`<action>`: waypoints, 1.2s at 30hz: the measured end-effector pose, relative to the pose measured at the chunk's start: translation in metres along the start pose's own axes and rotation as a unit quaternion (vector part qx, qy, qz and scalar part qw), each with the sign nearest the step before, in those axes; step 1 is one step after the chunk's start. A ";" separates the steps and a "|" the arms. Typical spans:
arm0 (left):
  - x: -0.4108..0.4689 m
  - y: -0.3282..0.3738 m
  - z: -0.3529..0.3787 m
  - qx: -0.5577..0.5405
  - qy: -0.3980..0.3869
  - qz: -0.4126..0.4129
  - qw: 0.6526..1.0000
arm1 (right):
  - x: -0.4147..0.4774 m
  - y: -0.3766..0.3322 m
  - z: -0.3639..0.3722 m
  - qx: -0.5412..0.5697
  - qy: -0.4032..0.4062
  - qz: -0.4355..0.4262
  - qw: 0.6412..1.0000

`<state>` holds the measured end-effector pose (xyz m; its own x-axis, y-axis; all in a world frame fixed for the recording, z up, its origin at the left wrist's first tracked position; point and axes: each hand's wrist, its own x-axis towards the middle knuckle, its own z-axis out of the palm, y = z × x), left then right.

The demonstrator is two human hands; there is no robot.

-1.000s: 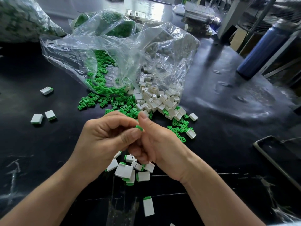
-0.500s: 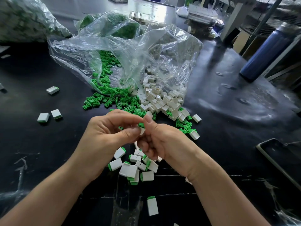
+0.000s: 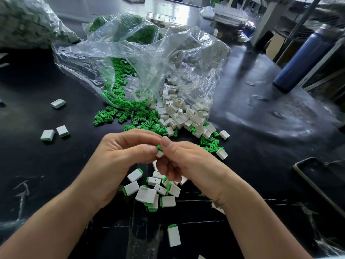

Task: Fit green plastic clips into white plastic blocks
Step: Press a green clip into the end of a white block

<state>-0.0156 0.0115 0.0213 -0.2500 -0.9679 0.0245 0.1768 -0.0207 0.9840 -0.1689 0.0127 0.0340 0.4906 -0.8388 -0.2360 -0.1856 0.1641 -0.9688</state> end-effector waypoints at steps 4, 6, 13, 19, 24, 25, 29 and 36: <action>0.000 0.002 0.000 -0.038 -0.048 -0.025 0.998 | -0.001 0.001 0.000 -0.008 -0.008 -0.011 1.000; -0.001 0.003 0.000 -0.039 -0.069 -0.029 0.996 | 0.000 0.002 0.000 -0.005 -0.004 -0.024 1.000; -0.002 0.002 0.000 -0.040 -0.048 -0.009 0.998 | 0.000 0.006 0.006 -0.029 -0.007 -0.065 0.997; -0.002 -0.002 0.003 -0.040 0.007 -0.018 0.999 | 0.004 0.013 0.007 -0.030 0.032 -0.054 0.998; -0.003 -0.003 0.006 -0.052 0.014 -0.022 0.998 | 0.003 0.014 0.008 -0.038 0.039 -0.044 0.998; -0.004 -0.003 0.006 -0.055 0.016 -0.024 0.998 | 0.004 0.014 0.009 -0.040 0.041 -0.042 0.997; -0.004 -0.004 0.009 -0.060 0.039 -0.036 0.997 | 0.004 0.016 0.011 -0.038 0.056 -0.033 0.997; -0.004 -0.005 0.014 -0.061 0.074 -0.064 0.993 | 0.005 0.018 0.014 -0.025 0.075 -0.020 0.997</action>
<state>-0.0287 0.0185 0.0192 -0.1360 -0.9815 -0.1347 0.2698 -0.1675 0.9483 -0.1577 0.0185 0.0147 0.3669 -0.9127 -0.1800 -0.2117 0.1065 -0.9715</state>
